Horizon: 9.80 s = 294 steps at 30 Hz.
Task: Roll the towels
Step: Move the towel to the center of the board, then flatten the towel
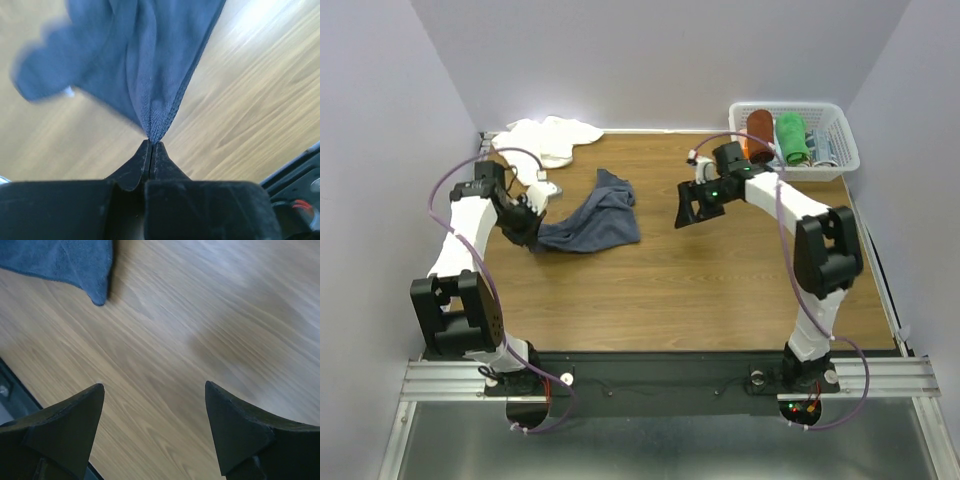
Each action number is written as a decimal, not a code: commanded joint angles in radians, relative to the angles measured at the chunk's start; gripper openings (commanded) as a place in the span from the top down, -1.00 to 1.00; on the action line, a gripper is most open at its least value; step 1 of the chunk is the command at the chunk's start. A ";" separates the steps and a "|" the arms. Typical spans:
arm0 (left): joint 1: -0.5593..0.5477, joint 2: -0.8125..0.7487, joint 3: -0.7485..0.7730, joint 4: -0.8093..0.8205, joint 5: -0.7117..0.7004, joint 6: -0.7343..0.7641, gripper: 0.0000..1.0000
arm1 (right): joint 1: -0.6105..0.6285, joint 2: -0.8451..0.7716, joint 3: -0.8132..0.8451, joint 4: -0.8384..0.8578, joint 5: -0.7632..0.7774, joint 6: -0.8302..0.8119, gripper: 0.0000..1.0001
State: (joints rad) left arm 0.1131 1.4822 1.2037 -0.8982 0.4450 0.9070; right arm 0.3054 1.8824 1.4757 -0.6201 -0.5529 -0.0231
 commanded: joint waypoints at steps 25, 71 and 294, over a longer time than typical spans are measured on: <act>-0.171 0.061 0.818 0.473 0.109 -0.772 1.00 | 0.313 0.047 -0.477 1.317 0.171 0.543 -0.88; -0.121 0.029 0.835 0.487 0.095 -0.826 1.00 | 0.387 0.422 -0.253 1.372 0.283 0.668 0.99; -0.185 0.520 0.215 0.593 -0.112 -0.493 0.54 | -0.358 -0.353 -0.523 -0.368 0.304 -0.620 0.99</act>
State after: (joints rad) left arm -0.0769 2.0712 1.4597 -0.2176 0.3176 0.4084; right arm -0.0528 1.5311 0.9524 -0.9874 -0.2356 -0.6464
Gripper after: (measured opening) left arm 0.368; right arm 0.018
